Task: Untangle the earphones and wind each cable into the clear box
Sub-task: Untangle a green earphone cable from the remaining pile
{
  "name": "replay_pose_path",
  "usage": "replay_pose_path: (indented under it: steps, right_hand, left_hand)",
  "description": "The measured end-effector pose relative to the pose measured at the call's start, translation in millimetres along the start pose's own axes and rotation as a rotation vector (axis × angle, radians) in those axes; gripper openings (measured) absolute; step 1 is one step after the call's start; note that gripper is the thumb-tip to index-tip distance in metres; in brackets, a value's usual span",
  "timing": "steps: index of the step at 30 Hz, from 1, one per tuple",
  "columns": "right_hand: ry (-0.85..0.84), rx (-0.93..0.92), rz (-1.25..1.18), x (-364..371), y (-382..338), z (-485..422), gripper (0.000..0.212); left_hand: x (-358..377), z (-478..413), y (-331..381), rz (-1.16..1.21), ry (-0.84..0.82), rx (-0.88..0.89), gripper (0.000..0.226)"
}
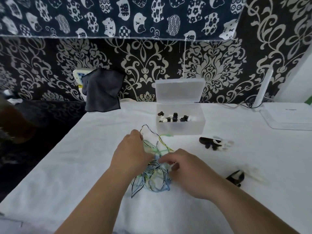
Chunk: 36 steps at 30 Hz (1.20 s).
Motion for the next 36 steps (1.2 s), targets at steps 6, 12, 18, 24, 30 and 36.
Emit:
replay_pose_path:
  steps: [6, 12, 18, 24, 30, 36]
  right_hand:
    - [-0.121, 0.105, 0.099, 0.3, 6.2, -4.6, 0.02]
    - [0.189, 0.228, 0.16, -32.0, 4.1, -8.0, 0.011]
    - [0.024, 0.05, 0.15, -15.0, -4.4, -17.7, 0.03]
    - [0.519, 0.079, -0.525, -50.6, 0.5, -13.1, 0.025]
    - [0.346, 0.241, -0.434, -36.3, 13.3, -3.6, 0.026]
    - [0.138, 0.193, -0.405, 1.8, -1.1, -15.1, 0.04]
  left_hand:
    - [-3.5, -11.6, -6.5, 0.156, -0.008, -0.044, 0.024]
    - [-21.8, -5.9, -7.6, 0.223, -0.004, -0.068, 0.037]
    - [-32.0, -9.6, -14.4, 0.292, 0.041, -0.078, 0.031]
    - [-59.9, -15.1, -19.8, 0.238, 0.312, -0.072, 0.043]
    - [-47.9, -8.5, -17.0, -0.062, 0.353, -0.073, 0.012]
    - [-28.3, 18.9, 24.2, 0.012, 0.241, 0.315, 0.054]
Point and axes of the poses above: each hand's wrist, its own z-axis away from the middle knuckle, its own x-axis out of the palm, y = z × x, the point moved 6 cm from there along -z, towards the middle knuckle, and after that the axes turned 15 degrees about -x, right-handed, at the moved point
